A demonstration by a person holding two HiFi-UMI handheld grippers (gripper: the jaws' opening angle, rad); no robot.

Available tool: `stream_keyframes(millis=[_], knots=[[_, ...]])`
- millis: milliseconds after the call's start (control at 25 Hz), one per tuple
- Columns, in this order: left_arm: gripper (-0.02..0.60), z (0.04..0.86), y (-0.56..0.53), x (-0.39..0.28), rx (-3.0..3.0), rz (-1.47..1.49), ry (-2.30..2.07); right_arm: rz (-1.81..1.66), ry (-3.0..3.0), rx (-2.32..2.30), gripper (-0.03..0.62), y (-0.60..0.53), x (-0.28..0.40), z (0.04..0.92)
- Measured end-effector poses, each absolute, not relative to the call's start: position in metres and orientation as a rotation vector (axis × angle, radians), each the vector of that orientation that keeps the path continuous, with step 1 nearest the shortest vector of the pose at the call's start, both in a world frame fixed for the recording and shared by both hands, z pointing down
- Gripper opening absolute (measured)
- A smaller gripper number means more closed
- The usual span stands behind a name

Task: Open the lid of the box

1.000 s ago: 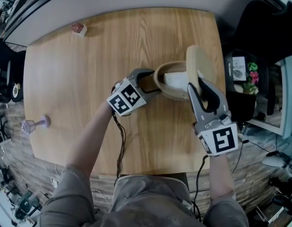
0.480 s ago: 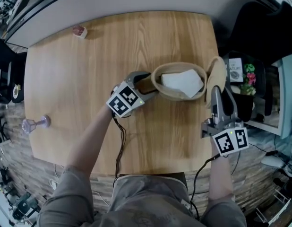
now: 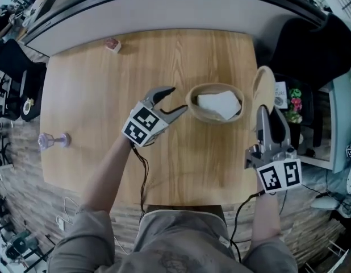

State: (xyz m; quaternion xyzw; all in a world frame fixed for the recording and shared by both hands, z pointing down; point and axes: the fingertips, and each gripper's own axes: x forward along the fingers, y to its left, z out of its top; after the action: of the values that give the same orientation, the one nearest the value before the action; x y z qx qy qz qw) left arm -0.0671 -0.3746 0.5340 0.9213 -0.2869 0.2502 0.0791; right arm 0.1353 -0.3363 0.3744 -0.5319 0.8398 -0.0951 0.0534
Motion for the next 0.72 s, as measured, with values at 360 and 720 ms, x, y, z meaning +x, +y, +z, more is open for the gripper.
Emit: stream_keyframes(millis=[360, 720], knots=[[0.156, 0.399, -0.343, -0.095, 2.826, 0.487, -1.181, -0.134, 2.580, -1.478, 0.092, -0.283, 0.118, 0.260], [0.120, 0.294, -0.274, -0.102, 2.893, 0.248, -1.234, -0.056, 2.586, -1.409, 0.092, -0.220, 0.109, 0.192]])
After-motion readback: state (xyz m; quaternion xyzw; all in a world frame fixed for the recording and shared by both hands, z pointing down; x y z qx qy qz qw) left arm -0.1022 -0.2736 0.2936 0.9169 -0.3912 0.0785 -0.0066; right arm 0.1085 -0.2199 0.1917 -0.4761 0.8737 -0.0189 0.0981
